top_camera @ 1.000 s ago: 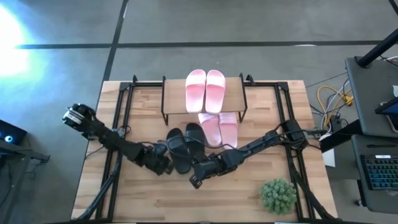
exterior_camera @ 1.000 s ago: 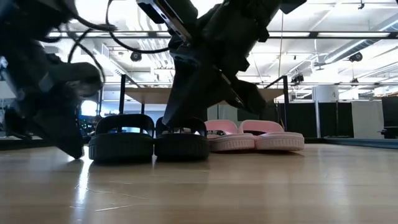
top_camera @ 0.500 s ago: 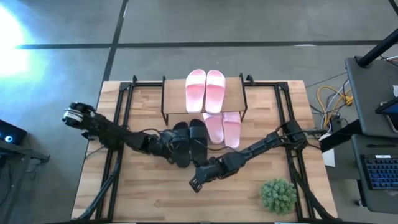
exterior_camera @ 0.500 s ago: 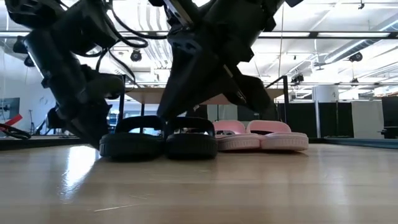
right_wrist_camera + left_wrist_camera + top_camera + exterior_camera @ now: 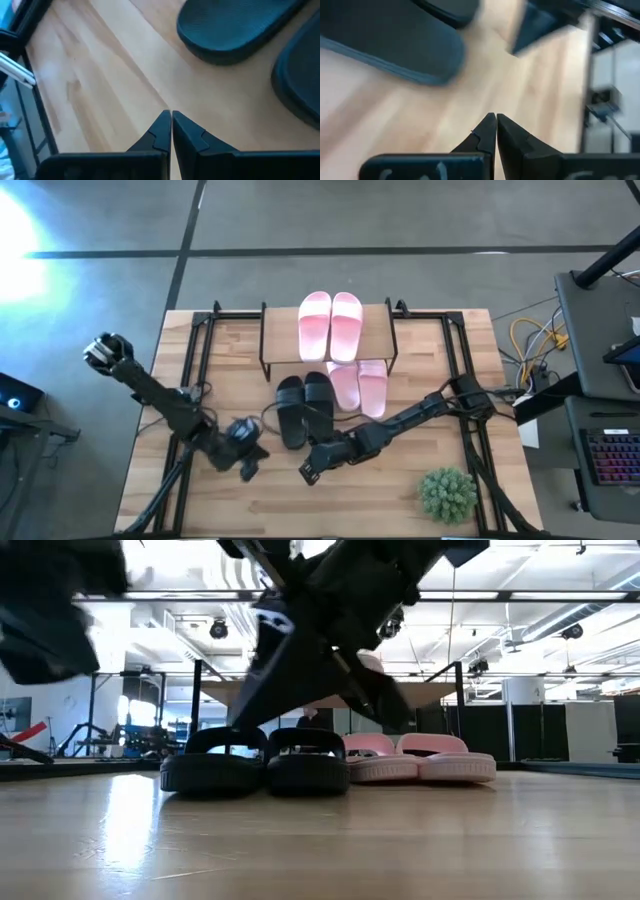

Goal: Pick and place slides into the shelf
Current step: Put the black slide under the shelf

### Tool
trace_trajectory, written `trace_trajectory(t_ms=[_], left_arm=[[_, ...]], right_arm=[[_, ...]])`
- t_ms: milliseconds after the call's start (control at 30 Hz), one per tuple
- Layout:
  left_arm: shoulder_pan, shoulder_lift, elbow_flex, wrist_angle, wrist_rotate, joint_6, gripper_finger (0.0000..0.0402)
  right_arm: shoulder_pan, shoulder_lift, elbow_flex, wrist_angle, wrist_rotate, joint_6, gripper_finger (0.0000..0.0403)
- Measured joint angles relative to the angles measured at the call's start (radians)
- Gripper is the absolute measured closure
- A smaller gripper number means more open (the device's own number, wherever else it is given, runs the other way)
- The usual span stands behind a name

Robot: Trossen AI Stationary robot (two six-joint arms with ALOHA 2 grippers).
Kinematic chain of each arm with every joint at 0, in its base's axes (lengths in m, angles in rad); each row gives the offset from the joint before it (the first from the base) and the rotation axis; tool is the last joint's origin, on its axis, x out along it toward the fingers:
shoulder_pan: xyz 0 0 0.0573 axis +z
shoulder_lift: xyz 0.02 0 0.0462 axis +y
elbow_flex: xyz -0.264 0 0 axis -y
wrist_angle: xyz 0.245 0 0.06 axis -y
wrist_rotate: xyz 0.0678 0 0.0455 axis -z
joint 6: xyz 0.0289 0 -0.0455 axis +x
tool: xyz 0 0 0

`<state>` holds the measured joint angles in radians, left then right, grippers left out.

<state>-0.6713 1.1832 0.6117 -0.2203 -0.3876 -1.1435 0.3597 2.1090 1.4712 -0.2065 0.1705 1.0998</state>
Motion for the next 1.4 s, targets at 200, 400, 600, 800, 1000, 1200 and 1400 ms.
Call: trace_trajectory(t_ms=[200, 400, 600, 800, 1000, 1200, 1400], left_arm=[[-0.146, 0.037, 0.0, 0.07, -0.026, 0.0, 0.0401], [-0.172, 0.09, 0.001, 0.143, -0.033, 0.0, 0.0402], [-0.173, 0.1, 0.005, 0.161, -0.036, 0.007, 0.0402], [-0.173, 0.091, 0.004, 0.159, -0.042, 0.034, 0.0402], [-0.173, 0.092, 0.004, 0.159, -0.044, 0.035, 0.0402], [-0.174, 0.092, 0.004, 0.158, -0.044, 0.034, 0.0402], [-0.174, 0.092, 0.003, 0.159, -0.044, 0.034, 0.0402]], right_arm=[[-0.034, 0.019, 0.001, 0.041, 0.037, -0.063, 0.0394], [-0.055, 0.082, 0.033, 0.066, 0.033, -0.113, 0.0394], [-0.064, 0.132, 0.075, 0.06, -0.02, -0.13, 0.0394], [-0.089, 0.15, 0.12, 0.022, 0.065, -0.16, 0.0394], [-0.154, 0.147, 0.146, -0.035, 0.182, -0.183, 0.0394], [-0.218, 0.147, 0.179, -0.031, 0.163, -0.215, 0.0394], [-0.254, 0.147, 0.202, -0.03, 0.045, -0.266, 0.0394]])
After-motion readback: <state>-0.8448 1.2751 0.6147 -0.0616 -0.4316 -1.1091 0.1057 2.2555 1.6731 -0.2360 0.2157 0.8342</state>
